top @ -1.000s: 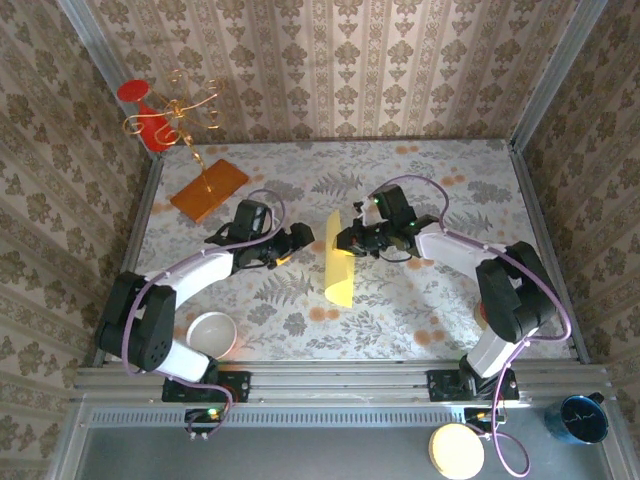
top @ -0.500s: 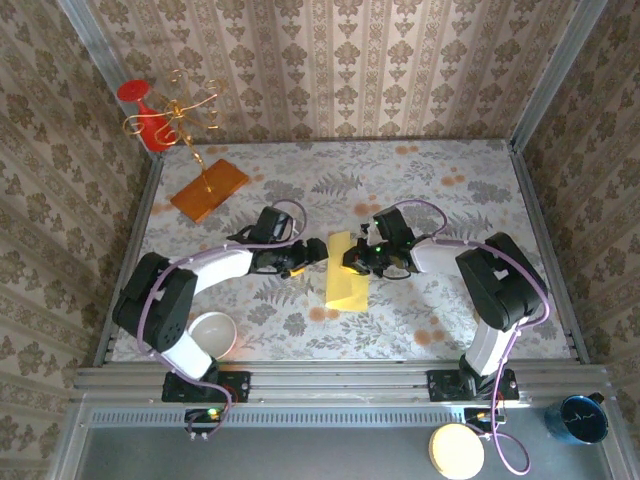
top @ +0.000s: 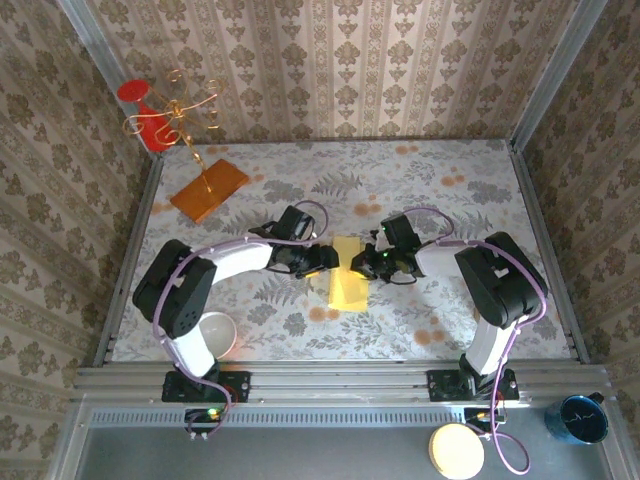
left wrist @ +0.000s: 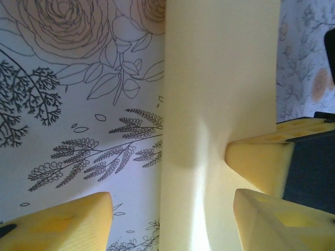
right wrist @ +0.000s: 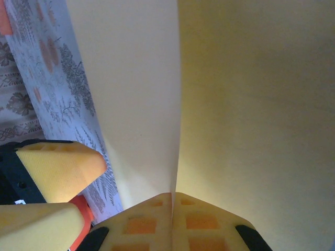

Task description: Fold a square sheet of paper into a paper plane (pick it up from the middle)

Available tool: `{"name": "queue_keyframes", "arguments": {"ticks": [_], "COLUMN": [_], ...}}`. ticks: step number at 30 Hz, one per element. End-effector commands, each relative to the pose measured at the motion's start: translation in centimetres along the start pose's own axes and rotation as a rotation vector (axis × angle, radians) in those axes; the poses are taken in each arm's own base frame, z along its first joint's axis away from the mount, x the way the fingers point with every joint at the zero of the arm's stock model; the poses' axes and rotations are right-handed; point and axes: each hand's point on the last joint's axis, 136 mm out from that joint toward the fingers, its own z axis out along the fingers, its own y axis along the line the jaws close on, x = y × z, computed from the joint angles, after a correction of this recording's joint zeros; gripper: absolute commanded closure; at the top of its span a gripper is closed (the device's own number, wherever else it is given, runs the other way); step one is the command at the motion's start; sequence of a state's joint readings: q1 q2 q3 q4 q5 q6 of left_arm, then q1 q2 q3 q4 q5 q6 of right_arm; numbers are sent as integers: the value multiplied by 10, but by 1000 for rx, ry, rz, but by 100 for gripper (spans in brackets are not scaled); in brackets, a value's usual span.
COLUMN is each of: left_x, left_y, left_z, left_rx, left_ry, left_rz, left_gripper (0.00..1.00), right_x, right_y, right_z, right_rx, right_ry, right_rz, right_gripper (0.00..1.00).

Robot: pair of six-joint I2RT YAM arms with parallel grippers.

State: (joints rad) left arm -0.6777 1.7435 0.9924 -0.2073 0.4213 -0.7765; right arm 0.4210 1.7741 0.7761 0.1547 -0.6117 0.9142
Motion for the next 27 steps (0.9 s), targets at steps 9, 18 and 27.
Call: {"name": "queue_keyframes", "arguments": {"ticks": [9, 18, 27], "left_x": [4, 17, 36], "left_y": [-10, 1, 42], "left_z": [19, 38, 51], "left_rx": [-38, -107, -287], "left_ry": [73, 132, 200], "left_rz": [57, 60, 35], "left_gripper": [47, 53, 59], "right_x": [0, -2, -11], "right_y": [-8, -7, -10], "right_z": [-8, -10, -38], "right_rx": [9, 1, 30], "right_ry": [-24, -29, -97], "right_rz": [30, 28, 31], "right_gripper": [94, 92, 69]}}
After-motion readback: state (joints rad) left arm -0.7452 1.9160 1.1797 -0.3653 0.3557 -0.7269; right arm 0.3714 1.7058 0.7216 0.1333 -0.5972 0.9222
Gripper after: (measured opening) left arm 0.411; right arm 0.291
